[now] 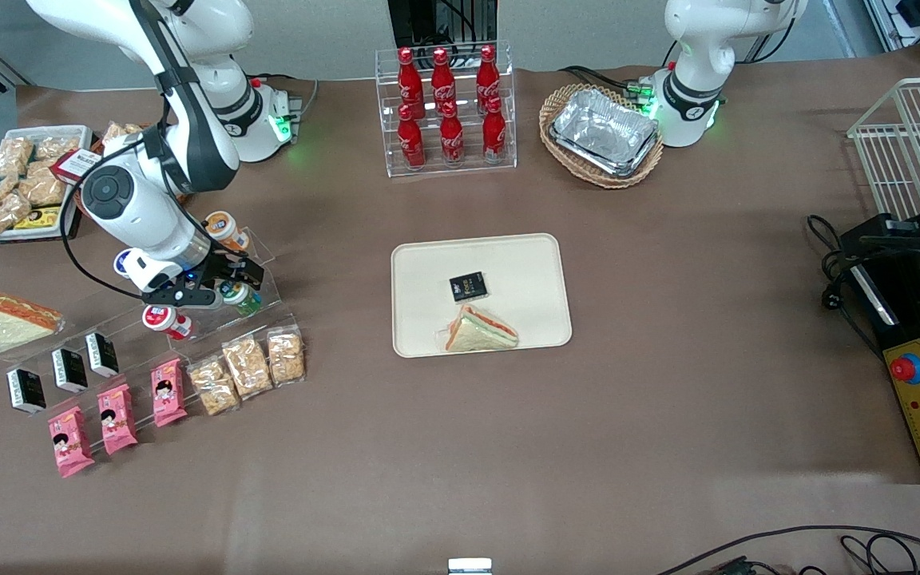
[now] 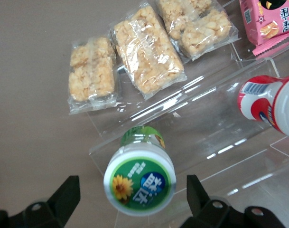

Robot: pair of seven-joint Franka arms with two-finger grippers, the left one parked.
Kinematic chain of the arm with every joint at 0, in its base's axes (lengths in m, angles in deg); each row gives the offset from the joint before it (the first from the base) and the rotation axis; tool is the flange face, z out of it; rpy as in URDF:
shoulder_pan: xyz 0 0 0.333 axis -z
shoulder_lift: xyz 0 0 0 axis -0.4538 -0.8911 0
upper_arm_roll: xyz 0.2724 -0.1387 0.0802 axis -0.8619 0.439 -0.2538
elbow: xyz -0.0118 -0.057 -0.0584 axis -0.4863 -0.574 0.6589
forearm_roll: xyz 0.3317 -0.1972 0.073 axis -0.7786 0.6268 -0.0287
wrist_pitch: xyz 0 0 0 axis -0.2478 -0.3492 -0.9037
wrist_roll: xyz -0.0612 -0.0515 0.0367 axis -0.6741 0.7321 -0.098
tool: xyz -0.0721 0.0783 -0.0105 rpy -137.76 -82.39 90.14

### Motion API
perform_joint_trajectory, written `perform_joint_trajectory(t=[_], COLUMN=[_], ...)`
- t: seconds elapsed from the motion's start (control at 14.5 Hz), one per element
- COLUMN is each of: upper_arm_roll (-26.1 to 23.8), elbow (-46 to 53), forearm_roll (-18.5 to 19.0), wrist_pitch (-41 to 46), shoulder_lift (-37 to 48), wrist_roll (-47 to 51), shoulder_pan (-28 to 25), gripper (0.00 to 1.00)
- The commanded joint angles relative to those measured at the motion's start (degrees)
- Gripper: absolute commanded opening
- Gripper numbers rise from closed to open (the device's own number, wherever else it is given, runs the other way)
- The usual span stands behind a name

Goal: Place green gum on tray
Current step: 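Lower the right gripper and close it around the green gum bottle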

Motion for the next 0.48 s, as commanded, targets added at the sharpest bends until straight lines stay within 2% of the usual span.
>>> perform_joint_trajectory(t=[0.0,0.07,0.41], upper_arm_roll=[0.23,0.23,0.5], elbow=[-0.2,-0.2,-0.12], forearm_roll=[0.89,0.89,0.89], wrist_pitch=[-2.82,-2.82,-3.79], shoulder_lift=[-1.65,-1.65,-2.35], wrist_roll=[-0.7,-1.65,-3.6], shoulder_pan=[0.13,0.21,0.65], gripper=[0.96,0.92,0.53])
